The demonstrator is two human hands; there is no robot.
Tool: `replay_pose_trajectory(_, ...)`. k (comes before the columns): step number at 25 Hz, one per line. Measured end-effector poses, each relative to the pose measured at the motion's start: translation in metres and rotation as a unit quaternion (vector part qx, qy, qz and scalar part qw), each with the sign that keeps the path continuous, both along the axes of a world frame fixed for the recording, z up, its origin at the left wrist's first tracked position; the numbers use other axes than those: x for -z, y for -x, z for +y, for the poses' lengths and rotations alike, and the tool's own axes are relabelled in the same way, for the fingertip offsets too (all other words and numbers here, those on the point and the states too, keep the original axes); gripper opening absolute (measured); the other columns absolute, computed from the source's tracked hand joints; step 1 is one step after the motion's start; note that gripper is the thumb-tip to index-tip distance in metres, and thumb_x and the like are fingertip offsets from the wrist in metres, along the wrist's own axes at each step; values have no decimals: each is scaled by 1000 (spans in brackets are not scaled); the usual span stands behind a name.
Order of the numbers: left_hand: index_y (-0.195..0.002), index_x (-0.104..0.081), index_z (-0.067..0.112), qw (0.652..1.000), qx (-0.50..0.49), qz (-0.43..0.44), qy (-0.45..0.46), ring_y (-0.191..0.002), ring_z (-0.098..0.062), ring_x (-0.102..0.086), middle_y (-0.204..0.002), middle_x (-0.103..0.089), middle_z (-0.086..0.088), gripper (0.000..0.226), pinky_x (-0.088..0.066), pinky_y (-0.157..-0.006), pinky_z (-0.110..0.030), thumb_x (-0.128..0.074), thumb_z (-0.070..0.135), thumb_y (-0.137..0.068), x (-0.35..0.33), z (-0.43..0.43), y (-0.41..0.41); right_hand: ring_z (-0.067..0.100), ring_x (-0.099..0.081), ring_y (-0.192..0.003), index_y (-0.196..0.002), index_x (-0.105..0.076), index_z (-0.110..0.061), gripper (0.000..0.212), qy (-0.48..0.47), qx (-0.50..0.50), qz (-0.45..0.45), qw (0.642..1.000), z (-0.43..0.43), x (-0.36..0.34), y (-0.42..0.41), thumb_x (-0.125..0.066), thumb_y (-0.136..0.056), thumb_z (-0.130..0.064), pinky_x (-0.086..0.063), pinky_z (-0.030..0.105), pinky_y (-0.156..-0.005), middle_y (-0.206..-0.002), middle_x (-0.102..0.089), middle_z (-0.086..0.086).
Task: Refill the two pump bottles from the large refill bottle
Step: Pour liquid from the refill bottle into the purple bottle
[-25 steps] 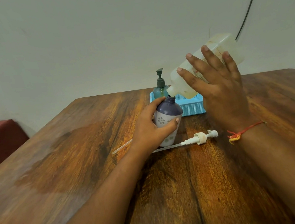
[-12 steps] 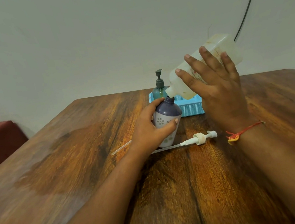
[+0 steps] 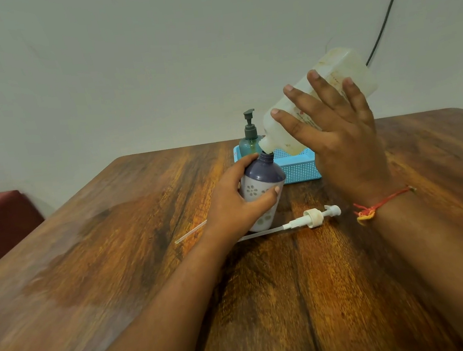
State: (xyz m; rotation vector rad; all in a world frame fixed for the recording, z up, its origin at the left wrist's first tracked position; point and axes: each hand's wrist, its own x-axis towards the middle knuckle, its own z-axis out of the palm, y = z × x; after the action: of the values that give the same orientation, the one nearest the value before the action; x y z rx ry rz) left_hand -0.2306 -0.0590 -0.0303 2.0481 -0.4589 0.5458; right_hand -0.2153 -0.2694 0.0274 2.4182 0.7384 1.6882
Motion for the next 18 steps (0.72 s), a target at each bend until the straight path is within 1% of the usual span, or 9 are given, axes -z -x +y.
replay_pose_trajectory(1, -143, -49, 28, 1000, 1, 1, -1, -108, 4, -58, -131, -59, 8, 67, -44, -80, -1, -80, 27, -84, 0, 0, 0, 34, -24, -151, -149, -47, -20, 52, 0, 0, 0, 1000, 0, -1, 0, -19, -107, -6, -8, 51, -123, -159, -38, 9)
replay_pose_trajectory(3, -143, -48, 29, 1000, 2, 4, 0, -108, 5, -57, -131, -58, 10, 68, -44, -79, -1, -80, 28, -83, -1, 0, 0, 34, -25, -151, -147, -50, -20, 61, 8, 5, 7, 1000, 1, -3, 1, -4, -107, -13, -9, 53, -122, -159, -39, 9)
replay_pose_trajectory(5, -143, -48, 30, 1000, 3, 8, 3, -107, 8, -57, -129, -58, 12, 67, -44, -79, -1, -80, 27, -84, -1, -1, 1, 33, -23, -152, -146, -51, -20, 65, 22, 15, 13, 1000, 2, -4, 2, 0, -105, -17, -8, 55, -122, -160, -38, 8)
replay_pose_trajectory(8, -142, -48, 31, 1000, 1, 7, 3, -106, 13, -56, -128, -58, 14, 67, -44, -79, 0, -80, 27, -84, -1, 0, 2, 32, -22, -152, -145, -53, -21, 66, 28, 22, 15, 999, 2, -5, 3, 1, -106, -19, -8, 58, -121, -160, -38, 7)
replay_pose_trajectory(12, -142, -48, 31, 1000, 0, 3, 2, -109, 6, -57, -131, -59, 10, 67, -44, -79, -1, -81, 28, -83, -1, -1, 1, 32, -22, -152, -144, -52, -21, 62, 30, 20, 9, 999, 2, -6, 2, -3, -107, -18, -7, 58, -121, -160, -38, 7)
replay_pose_trajectory(17, -142, -50, 30, 1000, 0, 2, 6, -110, 5, -57, -131, -59, 10, 68, -45, -79, -2, -81, 27, -82, 0, 0, -2, 33, -27, -150, -143, -53, -22, 58, 28, 19, -9, 999, 1, -6, 0, -7, -107, -14, -11, 58, -120, -157, -42, 8)
replay_pose_trajectory(18, -142, -49, 31, 1000, 1, 3, 8, -110, 6, -57, -130, -59, 11, 68, -46, -80, -3, -81, 28, -82, 0, 0, -2, 33, -28, -150, -143, -52, -22, 55, 31, 18, -12, 999, 1, -6, 0, -11, -108, -12, -12, 58, -120, -157, -43, 8)
